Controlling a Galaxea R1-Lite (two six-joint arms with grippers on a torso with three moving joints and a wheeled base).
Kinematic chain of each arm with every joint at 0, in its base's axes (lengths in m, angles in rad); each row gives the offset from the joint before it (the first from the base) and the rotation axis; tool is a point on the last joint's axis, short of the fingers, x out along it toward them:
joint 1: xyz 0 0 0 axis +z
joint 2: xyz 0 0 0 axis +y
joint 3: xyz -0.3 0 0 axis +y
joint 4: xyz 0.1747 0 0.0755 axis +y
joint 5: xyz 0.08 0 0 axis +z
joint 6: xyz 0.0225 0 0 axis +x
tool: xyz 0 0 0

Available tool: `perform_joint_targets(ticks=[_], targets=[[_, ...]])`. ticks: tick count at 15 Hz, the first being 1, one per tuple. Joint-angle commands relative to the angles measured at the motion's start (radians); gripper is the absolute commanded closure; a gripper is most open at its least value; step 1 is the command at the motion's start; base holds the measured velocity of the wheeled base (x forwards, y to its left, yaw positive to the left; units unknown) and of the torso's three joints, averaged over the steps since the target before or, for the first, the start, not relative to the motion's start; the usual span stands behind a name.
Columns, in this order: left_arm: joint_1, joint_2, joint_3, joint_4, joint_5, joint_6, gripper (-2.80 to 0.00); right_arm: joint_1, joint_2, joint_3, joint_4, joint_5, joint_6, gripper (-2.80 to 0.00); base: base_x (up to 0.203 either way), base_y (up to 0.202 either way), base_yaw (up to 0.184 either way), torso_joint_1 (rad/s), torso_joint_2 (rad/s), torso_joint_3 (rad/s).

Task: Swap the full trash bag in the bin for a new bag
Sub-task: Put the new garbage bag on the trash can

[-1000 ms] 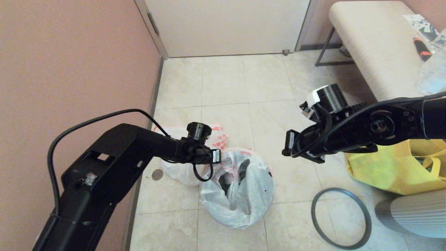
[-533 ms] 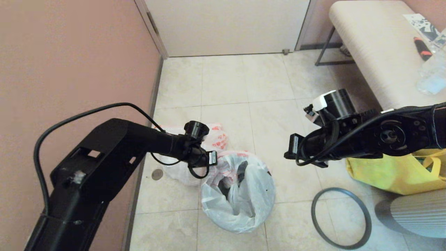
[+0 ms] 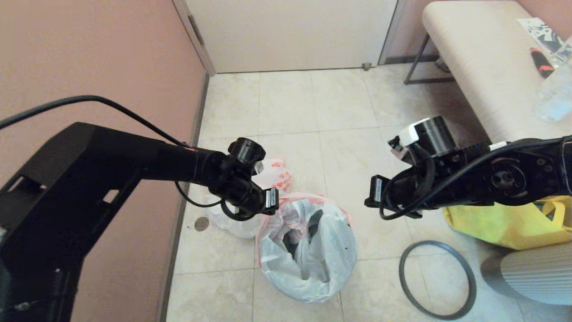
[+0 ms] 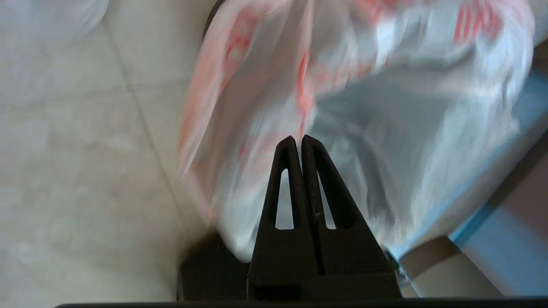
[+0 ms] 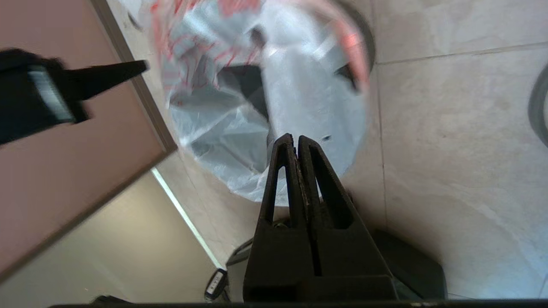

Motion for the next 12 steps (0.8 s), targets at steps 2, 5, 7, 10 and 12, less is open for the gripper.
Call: perform_joint_targets(ticks=[2,5,7,10,12], targets=[[0.023,-0.22,0.151,0.0,-0.007,-0.016,0.0,0.089,0.112,-0.036,-0.001,-0.084,-0.018,0.0,0.0,0.0,0.0,0.0,0.0,0.0],[0.024,-0.328,0.152,0.007,0.049,-0.027,0.0,0.175,0.286,-0.159,0.028,-0.193,-0.045,0.0,0.0,0.0,0.0,0.0,0.0,0.0],[0.027,-0.34,0.121,0.007,0.07,-0.025,0.0,0.214,0.414,-0.277,0.059,-0.263,-0.068,0.0,0.0,0.0,0.0,0.0,0.0,0.0],[0.045,-0.31,0.005,0.024,0.069,-0.009,0.0,0.258,0.583,-0.476,0.098,-0.32,-0.11,0.0,0.0,0.0,0.0,0.0,0.0,0.0],[0.052,-0.298,-0.098,0.087,0.067,-0.005,0.0,0.273,0.688,-0.579,0.131,-0.354,-0.143,0.0,0.0,0.0,0.0,0.0,0.0,0.0]])
